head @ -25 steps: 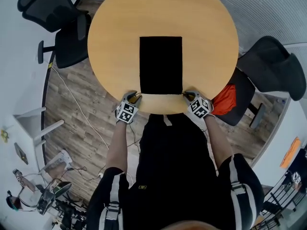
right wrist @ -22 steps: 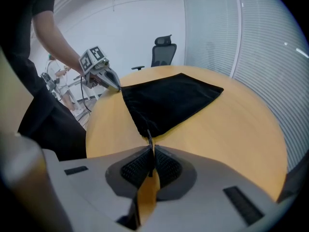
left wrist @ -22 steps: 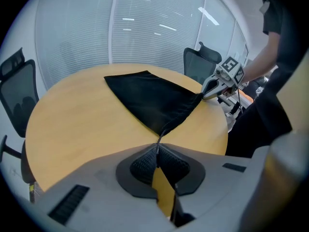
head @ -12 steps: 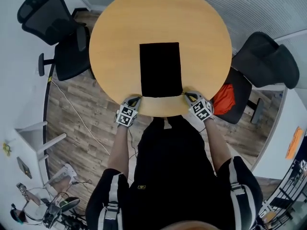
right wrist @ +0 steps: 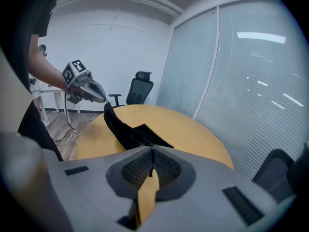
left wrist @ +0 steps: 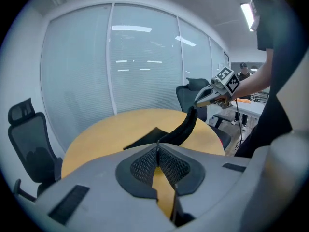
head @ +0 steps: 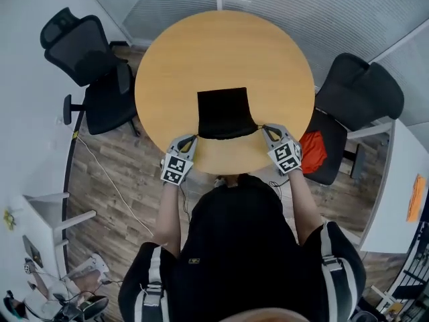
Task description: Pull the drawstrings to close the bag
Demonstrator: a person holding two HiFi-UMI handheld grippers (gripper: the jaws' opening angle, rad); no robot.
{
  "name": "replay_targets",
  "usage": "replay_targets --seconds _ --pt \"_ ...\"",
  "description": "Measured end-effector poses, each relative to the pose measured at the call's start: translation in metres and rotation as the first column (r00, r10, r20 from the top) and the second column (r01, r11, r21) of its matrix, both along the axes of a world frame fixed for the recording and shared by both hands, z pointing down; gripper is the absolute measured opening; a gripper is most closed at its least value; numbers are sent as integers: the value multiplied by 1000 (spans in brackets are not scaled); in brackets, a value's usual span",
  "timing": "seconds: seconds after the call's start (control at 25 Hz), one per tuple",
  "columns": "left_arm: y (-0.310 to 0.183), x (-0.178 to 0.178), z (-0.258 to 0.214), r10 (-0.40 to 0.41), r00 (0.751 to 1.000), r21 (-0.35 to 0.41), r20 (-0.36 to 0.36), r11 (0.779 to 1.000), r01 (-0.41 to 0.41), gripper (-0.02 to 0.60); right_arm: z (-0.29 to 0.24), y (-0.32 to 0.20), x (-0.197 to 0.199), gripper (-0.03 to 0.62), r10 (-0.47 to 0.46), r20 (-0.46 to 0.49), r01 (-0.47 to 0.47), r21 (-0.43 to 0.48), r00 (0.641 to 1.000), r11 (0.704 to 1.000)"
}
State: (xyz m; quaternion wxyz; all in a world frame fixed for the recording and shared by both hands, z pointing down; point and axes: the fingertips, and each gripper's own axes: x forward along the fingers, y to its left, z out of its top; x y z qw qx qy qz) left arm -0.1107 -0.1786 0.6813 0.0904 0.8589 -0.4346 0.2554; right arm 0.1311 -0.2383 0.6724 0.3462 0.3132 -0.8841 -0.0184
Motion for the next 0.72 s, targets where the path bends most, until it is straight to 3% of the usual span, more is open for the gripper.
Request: replay_targets --seconds 0.16,0.4,0.72 --pt "-16 -6 -64 8 1000 150 18 989 -11 18 -60 -10 -6 61 53 81 -62 112 995 992" --pt "-20 -20 -156 -21 999 334 49 943 3 18 -145 -14 -17 61 53 164 -97 273 985 957" --pt "0 -35 -236 -45 994 461 97 887 -5 18 -234 3 -21 60 17 103 -63 459 995 886"
